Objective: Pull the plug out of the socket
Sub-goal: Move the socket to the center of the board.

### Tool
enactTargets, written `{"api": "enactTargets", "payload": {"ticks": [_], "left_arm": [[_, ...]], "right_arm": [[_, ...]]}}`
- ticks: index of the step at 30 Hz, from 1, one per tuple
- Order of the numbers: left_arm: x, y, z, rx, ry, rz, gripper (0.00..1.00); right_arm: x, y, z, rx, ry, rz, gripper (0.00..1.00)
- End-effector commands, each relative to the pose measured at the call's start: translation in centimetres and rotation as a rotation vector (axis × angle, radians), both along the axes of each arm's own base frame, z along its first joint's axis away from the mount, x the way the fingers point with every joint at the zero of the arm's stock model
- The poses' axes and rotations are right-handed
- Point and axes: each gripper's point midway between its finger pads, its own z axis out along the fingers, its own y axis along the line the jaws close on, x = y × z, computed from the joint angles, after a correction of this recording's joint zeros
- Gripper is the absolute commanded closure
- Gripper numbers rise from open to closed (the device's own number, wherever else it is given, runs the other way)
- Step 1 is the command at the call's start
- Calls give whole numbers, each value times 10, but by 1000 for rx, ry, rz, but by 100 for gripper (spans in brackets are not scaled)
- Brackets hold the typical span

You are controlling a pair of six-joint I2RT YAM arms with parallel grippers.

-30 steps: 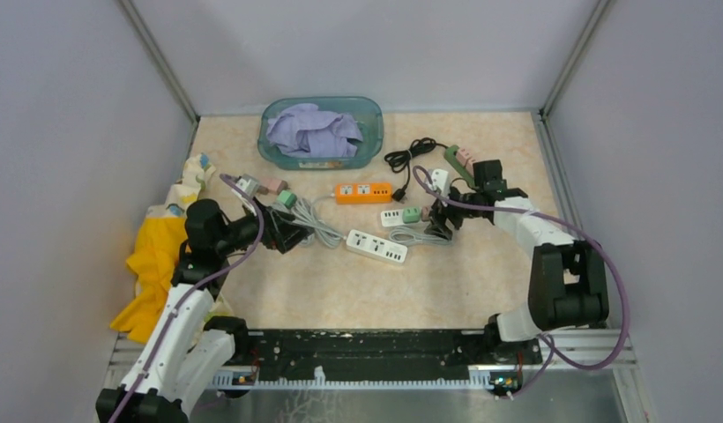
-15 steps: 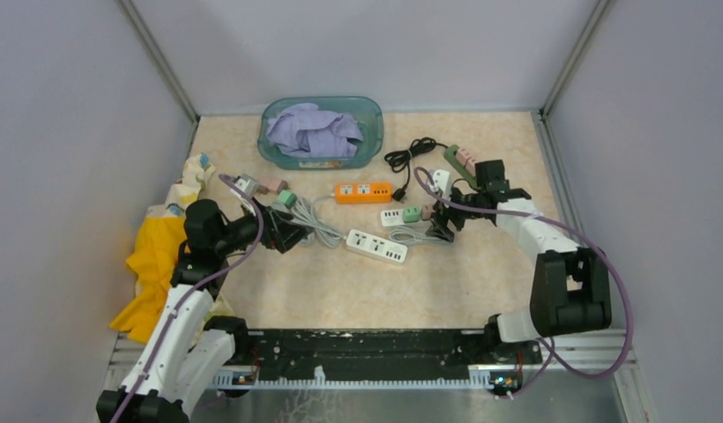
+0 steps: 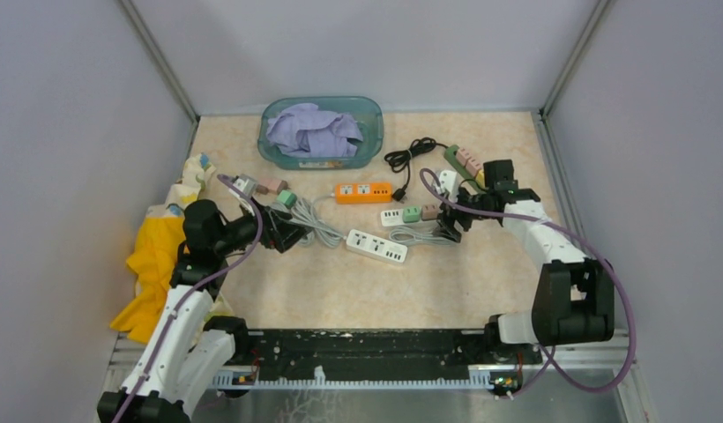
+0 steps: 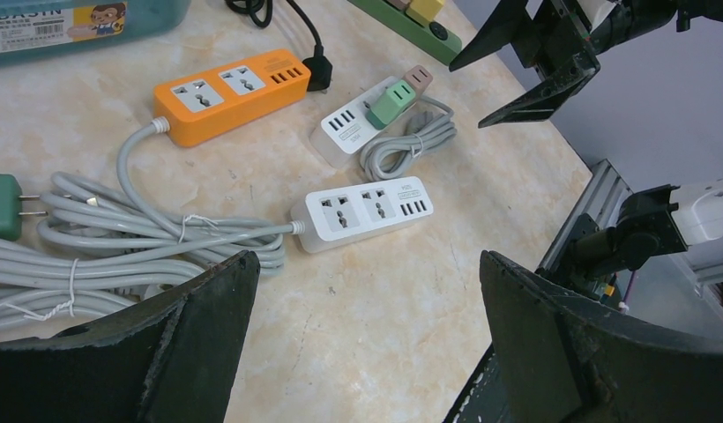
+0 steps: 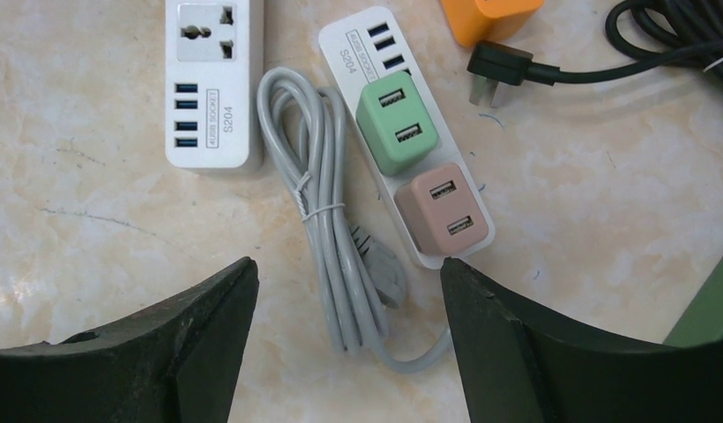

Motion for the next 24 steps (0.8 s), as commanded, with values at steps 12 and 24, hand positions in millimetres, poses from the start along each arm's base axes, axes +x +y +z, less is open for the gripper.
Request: {"api": "enactTargets", "payload": {"ticks": [12, 24], "left_arm": [[0, 1, 17, -10, -59, -11, 1], [0, 2, 18, -13, -59, -10, 1]], "right_arm": [[18, -25, -37, -155, -31, -46, 32], [7, -12, -64, -241, -11, 48, 52]]}}
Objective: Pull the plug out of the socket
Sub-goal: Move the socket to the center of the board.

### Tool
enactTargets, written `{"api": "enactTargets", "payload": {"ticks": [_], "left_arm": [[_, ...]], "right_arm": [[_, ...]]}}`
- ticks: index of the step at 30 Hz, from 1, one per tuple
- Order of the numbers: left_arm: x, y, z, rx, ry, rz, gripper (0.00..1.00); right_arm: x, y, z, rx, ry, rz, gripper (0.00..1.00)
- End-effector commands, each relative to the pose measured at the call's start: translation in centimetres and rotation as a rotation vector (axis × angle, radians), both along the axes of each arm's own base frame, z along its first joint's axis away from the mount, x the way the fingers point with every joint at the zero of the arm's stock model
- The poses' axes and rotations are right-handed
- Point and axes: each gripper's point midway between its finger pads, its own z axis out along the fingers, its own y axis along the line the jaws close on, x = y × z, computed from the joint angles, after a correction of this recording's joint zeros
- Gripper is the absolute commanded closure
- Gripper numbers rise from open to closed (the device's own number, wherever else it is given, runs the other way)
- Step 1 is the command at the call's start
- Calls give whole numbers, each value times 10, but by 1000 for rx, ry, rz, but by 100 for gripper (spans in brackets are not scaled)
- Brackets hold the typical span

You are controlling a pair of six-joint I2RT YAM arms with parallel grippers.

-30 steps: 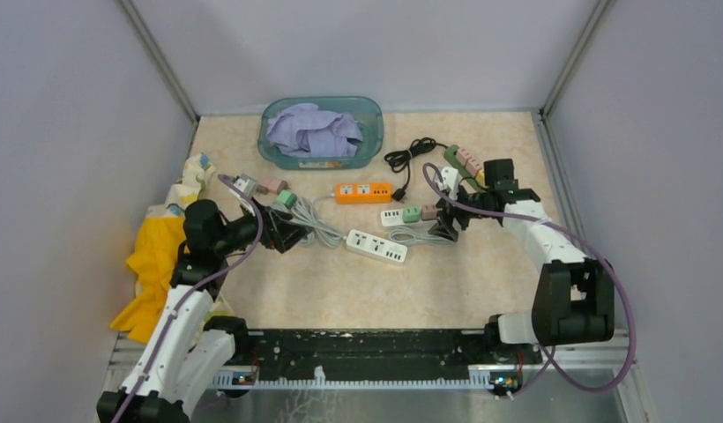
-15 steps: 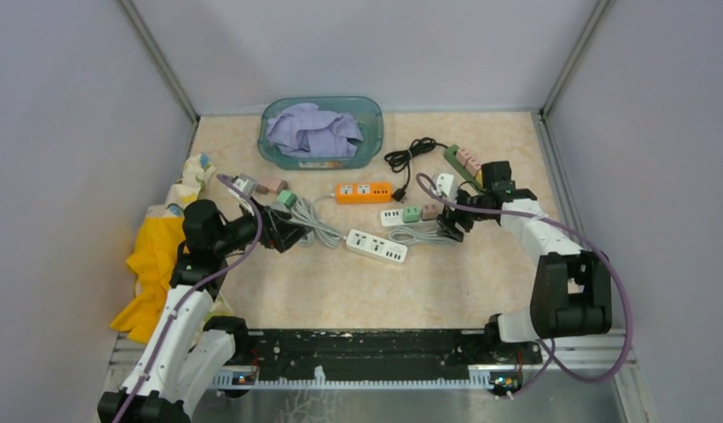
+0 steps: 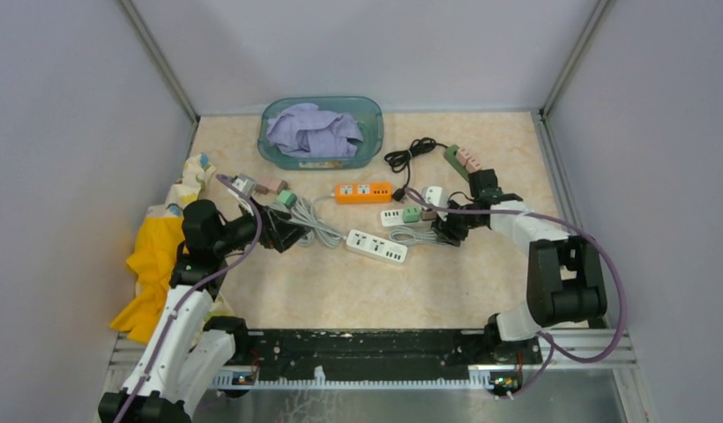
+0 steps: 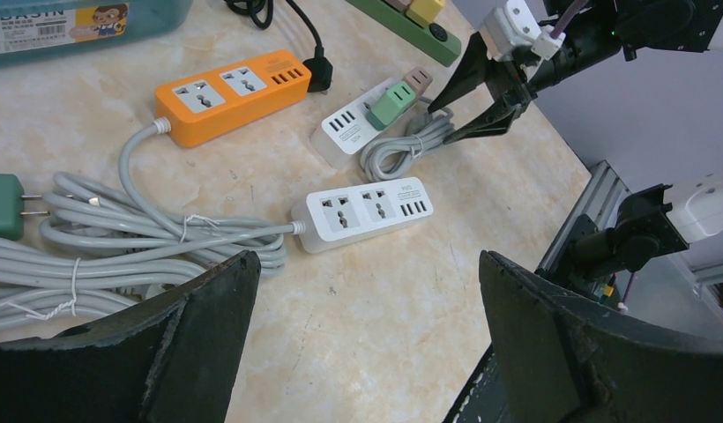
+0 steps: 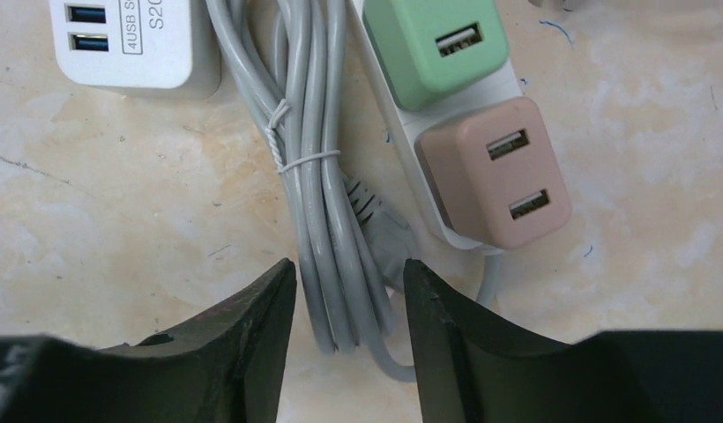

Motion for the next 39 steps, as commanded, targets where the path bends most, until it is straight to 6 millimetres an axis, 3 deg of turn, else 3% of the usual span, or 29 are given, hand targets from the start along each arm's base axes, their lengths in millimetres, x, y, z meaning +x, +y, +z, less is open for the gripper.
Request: {"api": "enactTargets", "payload": {"ticks": [1, 5, 9, 15, 19, 24, 27, 31, 32, 39], "left_arm": [[0, 0, 18, -10, -60, -10, 1], [0, 1, 18, -10, -61, -8, 1], [-1, 0, 17, -12, -60, -16, 2], [-4, -3, 20, -24, -65, -37, 2], [-4, -4, 20, -29, -64, -46, 2], [-6, -5, 21, -36, -68, -60, 2], [-10, -8, 23, -47, -72, -87, 2], [-14, -11, 23, -61, -68, -119, 3], [-15, -12, 23, -63, -68, -125, 3], [-15, -12, 23, -65, -67, -130, 3]], "right_arm": [[3, 4, 2, -27, -33, 50, 58], [-1, 2, 9, -40, -67, 81, 78], [-13, -1, 18, -57, -89, 109, 90], [-52, -27, 19, -110, -92, 163, 94], [-90, -55, 5, -200, -52, 203, 93], [-118, -89, -9, -285, -19, 166, 92], [-122, -98, -1, -273, 11, 98, 82], [-123, -85, 31, -169, 30, 70, 40], [-122, -78, 41, -129, 20, 74, 34], [-78, -40, 107, 146, -136, 22, 11]]}}
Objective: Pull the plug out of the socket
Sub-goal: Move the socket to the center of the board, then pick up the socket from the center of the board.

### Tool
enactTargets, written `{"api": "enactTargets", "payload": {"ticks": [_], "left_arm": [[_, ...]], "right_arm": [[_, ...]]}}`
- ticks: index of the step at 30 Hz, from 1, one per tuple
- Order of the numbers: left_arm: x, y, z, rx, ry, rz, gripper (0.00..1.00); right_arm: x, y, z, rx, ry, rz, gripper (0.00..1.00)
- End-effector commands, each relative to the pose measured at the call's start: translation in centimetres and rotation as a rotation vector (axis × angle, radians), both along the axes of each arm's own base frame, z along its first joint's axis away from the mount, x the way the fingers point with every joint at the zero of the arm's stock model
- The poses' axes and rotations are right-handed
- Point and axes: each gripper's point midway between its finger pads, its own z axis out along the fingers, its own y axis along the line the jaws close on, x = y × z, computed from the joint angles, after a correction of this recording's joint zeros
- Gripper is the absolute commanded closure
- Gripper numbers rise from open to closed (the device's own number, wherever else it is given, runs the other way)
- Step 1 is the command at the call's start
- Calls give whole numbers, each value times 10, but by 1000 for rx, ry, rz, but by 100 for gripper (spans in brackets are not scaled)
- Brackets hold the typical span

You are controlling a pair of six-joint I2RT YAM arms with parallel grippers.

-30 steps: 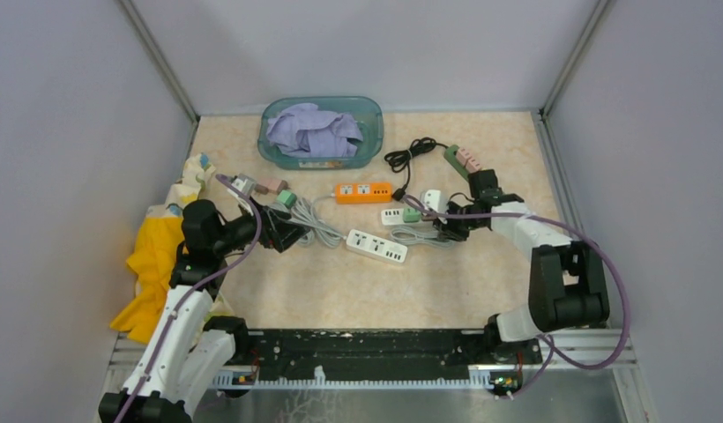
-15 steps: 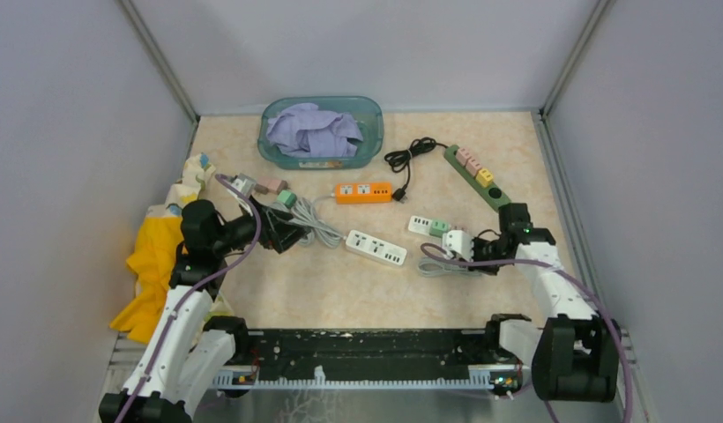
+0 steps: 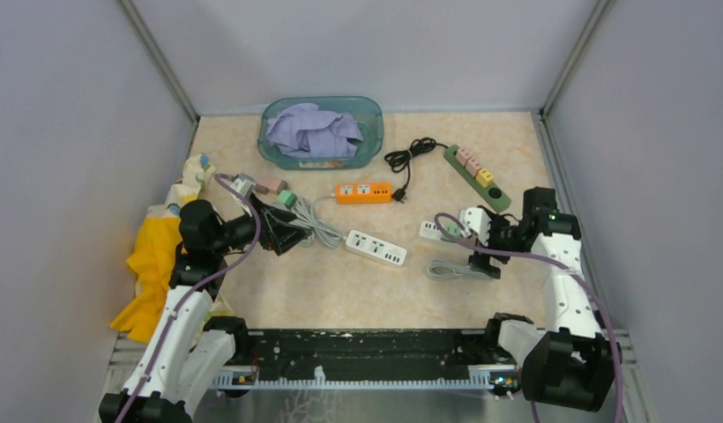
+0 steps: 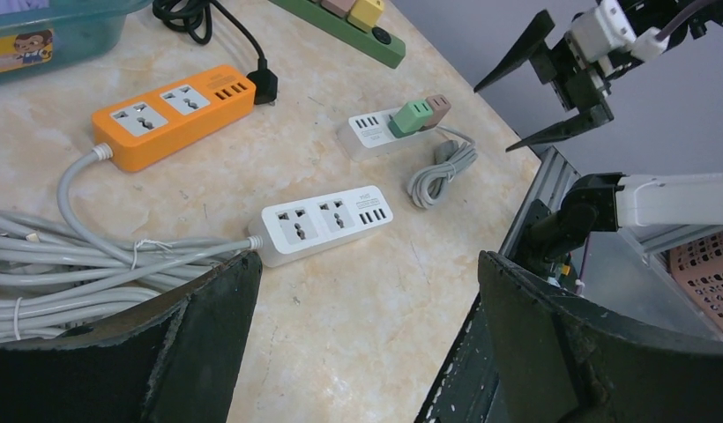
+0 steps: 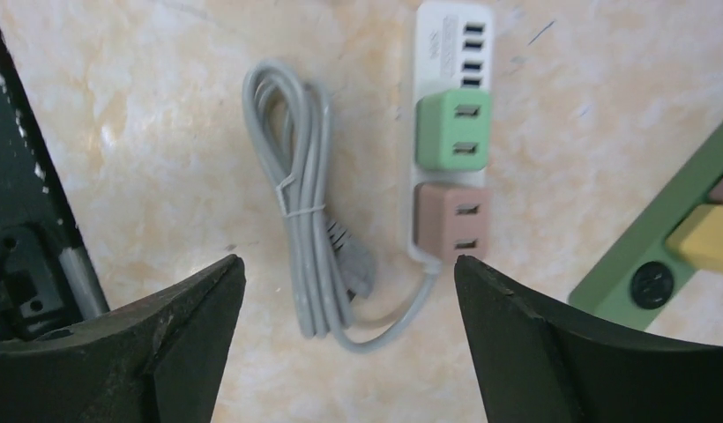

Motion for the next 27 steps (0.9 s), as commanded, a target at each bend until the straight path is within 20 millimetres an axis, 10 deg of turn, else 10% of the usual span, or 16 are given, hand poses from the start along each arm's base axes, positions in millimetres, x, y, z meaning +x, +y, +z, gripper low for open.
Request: {"api": "enactTargets", "payload": {"ticks": [1, 14, 27], "left_arm": [[-1, -1, 7, -8, -38, -22, 3], [0, 1, 8, -3, -52, -8, 3], [1, 3, 10, -4, -56, -4, 2]], "right_arm": [[29, 36, 51, 267, -103, -3, 9], [121, 57, 0, 60, -82, -80, 6], [132, 63, -55, -143, 11, -49, 23]]}}
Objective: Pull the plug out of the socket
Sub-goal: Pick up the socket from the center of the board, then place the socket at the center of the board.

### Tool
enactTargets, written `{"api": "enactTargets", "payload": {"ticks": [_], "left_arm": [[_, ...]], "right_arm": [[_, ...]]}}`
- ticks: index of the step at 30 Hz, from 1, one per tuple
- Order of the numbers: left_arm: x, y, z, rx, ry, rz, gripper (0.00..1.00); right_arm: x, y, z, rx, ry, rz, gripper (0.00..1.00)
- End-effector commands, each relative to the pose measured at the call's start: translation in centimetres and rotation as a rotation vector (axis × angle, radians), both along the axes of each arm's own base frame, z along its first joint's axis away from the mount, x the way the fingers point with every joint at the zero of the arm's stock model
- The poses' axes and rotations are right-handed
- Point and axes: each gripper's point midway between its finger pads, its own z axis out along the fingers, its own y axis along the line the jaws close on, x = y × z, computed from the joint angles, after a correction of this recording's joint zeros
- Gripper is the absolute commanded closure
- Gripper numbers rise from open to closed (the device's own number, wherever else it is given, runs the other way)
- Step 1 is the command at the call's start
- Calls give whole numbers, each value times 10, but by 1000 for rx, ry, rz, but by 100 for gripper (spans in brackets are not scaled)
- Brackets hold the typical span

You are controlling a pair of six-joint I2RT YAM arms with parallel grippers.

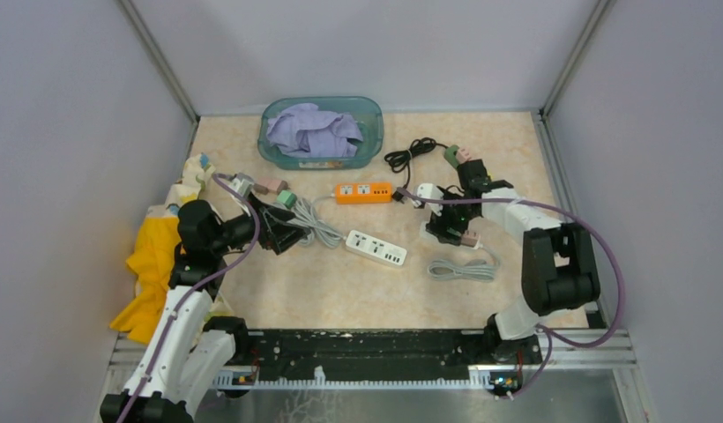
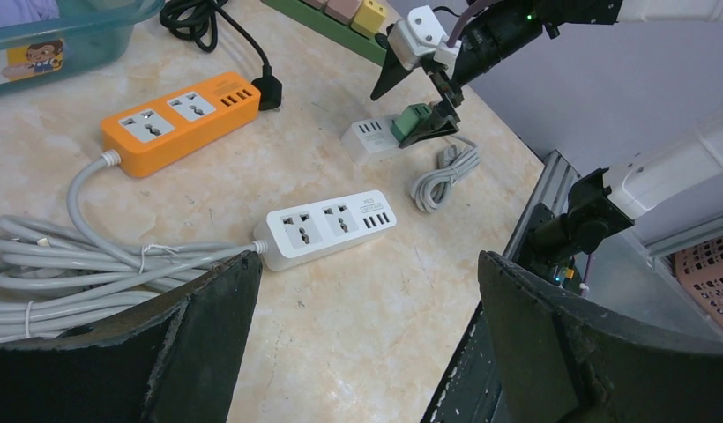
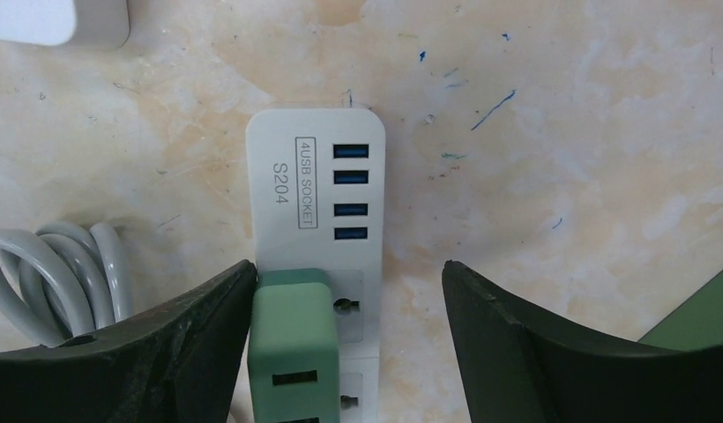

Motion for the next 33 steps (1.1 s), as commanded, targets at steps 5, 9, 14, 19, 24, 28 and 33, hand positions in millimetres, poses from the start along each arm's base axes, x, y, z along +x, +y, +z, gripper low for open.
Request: {"api": "enactTargets", "payload": {"ticks": [5, 9, 14, 19, 24, 28, 33], "left_arm": [[-1, 1, 8, -2, -46, -7, 3], [-1, 1, 7, -2, -43, -8, 3], [-1, 2, 7, -3, -41, -6, 3], [0, 1, 6, -5, -30, -11, 6], [1, 1, 3, -4, -21, -10, 7], [2, 2, 3, -4, -18, -7, 7], [3, 2, 1, -2, -13, -6, 7]], "right_arm": [[12, 9, -2, -61, -18, 42, 34], [6, 14, -2, -50, -4, 73, 48], [0, 27, 12, -2, -27, 128, 71], [-17, 44, 31, 73, -59, 228, 84], [-44, 54, 28, 54, -58, 356, 91], [-67, 52, 18, 17, -29, 463, 92], [-96, 53, 21, 7, -38, 605, 93]]}}
